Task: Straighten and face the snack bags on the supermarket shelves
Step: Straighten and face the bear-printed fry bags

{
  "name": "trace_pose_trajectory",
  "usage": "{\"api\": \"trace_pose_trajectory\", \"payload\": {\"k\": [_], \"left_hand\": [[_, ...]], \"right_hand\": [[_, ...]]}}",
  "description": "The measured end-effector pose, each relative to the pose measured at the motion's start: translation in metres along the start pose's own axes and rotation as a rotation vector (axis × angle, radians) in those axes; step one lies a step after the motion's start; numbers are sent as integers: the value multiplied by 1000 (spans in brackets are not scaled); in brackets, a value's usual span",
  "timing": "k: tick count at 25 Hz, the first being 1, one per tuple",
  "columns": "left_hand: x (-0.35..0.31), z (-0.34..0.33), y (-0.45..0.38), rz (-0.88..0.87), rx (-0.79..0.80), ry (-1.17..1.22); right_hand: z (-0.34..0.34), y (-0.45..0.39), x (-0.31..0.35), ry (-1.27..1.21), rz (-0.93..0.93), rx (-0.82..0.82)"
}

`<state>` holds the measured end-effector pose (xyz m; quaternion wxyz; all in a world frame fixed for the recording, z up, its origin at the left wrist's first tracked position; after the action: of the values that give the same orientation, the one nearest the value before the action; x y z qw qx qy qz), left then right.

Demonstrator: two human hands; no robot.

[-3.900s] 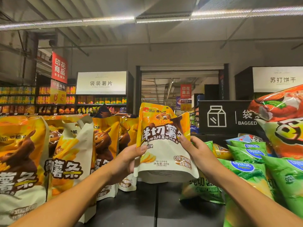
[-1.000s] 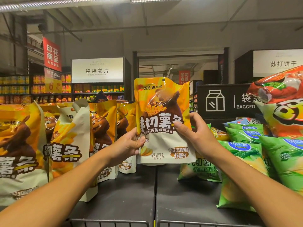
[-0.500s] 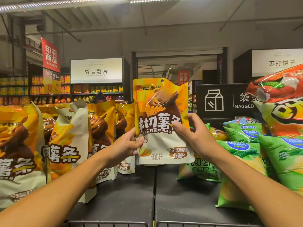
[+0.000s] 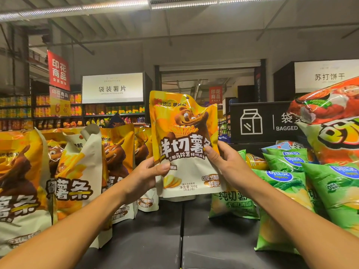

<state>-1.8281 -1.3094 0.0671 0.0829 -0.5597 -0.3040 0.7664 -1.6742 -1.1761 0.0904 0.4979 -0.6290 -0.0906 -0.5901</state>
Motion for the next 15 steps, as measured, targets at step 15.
{"api": "trace_pose_trajectory", "payload": {"k": [15], "left_hand": [[-13, 30, -3, -197, -297, -31]], "right_hand": [[15, -1, 8, 37, 131, -175]]}}
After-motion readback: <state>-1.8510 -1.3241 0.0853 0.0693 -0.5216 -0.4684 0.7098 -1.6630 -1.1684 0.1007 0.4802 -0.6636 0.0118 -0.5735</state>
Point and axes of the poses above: each hand's wrist, its own y-axis away from the middle knuckle, its own z-axis out of the back of the hand, x = y × z, the point moved 7 cm from there along -y, towards the middle knuckle, and after that the axes turned 9 degrees about -z, right-handed, at the moved point
